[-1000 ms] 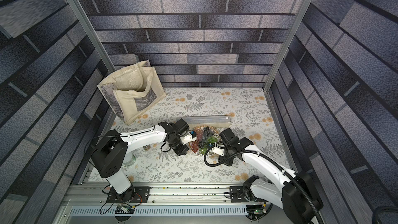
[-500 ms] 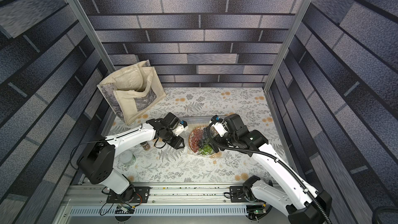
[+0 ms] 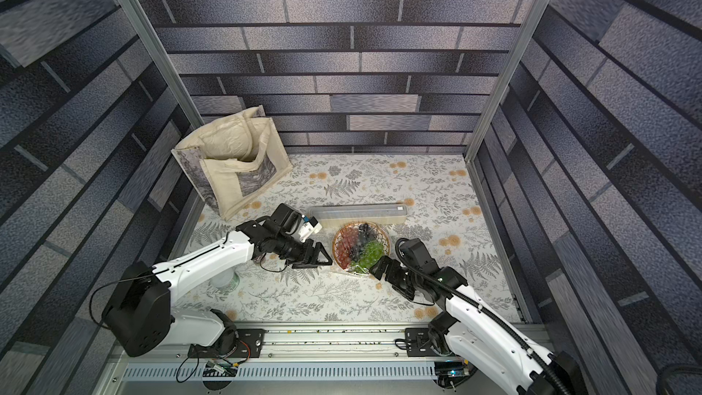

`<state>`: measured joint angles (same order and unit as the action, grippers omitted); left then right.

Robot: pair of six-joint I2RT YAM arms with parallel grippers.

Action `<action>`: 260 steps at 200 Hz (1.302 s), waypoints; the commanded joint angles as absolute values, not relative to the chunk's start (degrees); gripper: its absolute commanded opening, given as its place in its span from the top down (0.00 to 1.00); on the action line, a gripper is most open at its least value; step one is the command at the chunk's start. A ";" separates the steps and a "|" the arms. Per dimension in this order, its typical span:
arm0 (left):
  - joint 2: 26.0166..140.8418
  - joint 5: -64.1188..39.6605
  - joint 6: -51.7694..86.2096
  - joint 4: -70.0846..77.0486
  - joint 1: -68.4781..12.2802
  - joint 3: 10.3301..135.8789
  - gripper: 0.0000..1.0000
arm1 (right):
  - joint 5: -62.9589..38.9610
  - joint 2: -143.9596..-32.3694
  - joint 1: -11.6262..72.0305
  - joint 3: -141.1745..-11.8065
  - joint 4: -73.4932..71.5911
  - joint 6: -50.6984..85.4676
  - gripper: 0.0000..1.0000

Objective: Wrap the plate with plastic wrap
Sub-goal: Cover the plate with plastic wrap.

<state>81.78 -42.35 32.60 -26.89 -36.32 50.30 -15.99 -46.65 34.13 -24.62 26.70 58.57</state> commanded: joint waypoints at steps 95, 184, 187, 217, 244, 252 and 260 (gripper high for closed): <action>101.14 -50.95 35.46 -23.70 -37.83 59.10 0.38 | -13.52 -59.73 34.45 -19.17 -1.10 72.25 0.00; 105.64 -48.52 36.12 -23.71 -37.52 61.48 0.35 | -15.86 -65.94 34.45 -19.20 -12.47 73.81 0.00; 105.64 -48.25 36.02 -23.95 -37.47 61.45 0.35 | -15.90 -65.92 34.45 -19.02 -13.06 74.11 0.00; 106.46 -48.90 36.10 -23.72 -37.48 61.88 0.33 | -15.13 -65.92 34.45 -16.91 -19.71 78.27 0.00; 107.96 -50.04 36.34 -23.02 -37.96 63.66 0.34 | -15.15 -65.90 34.44 -16.36 -22.23 80.53 0.00; 108.23 -50.39 36.95 -22.22 -37.90 64.02 0.33 | -15.31 -66.11 34.45 -16.15 -22.92 81.27 0.00; 108.52 -50.62 37.63 -21.33 -37.95 64.29 0.33 | -15.59 -66.33 34.43 -16.08 -23.45 81.86 0.00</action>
<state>107.46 -49.21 36.51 -22.26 -37.54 62.02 -15.51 -65.89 34.13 -16.49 -16.36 78.61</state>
